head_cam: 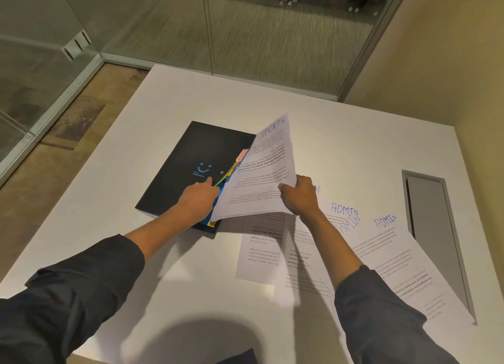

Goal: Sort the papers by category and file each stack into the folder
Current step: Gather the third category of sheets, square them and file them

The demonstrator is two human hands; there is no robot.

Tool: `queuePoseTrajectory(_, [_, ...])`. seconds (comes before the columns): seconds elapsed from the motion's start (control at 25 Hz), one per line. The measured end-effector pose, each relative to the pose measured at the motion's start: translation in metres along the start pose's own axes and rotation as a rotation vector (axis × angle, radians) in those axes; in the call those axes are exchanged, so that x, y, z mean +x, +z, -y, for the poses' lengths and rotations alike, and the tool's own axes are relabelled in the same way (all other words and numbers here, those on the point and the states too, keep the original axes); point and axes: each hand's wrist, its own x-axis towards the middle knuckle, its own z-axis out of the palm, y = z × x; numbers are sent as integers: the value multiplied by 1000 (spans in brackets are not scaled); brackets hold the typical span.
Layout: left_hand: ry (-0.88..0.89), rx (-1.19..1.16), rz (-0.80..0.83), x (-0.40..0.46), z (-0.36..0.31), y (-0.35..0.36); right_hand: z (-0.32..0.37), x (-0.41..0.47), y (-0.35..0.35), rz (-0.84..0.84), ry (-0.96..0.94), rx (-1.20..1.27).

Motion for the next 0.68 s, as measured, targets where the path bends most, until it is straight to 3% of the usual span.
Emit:
queuePoseTrajectory(0.32, [3, 41, 23, -6, -4, -15, -7, 17, -13, 124, 65, -6])
queuePoseTrajectory(0.68, [30, 12, 28, -11, -17, -19, -3, 10, 29, 18, 31, -7])
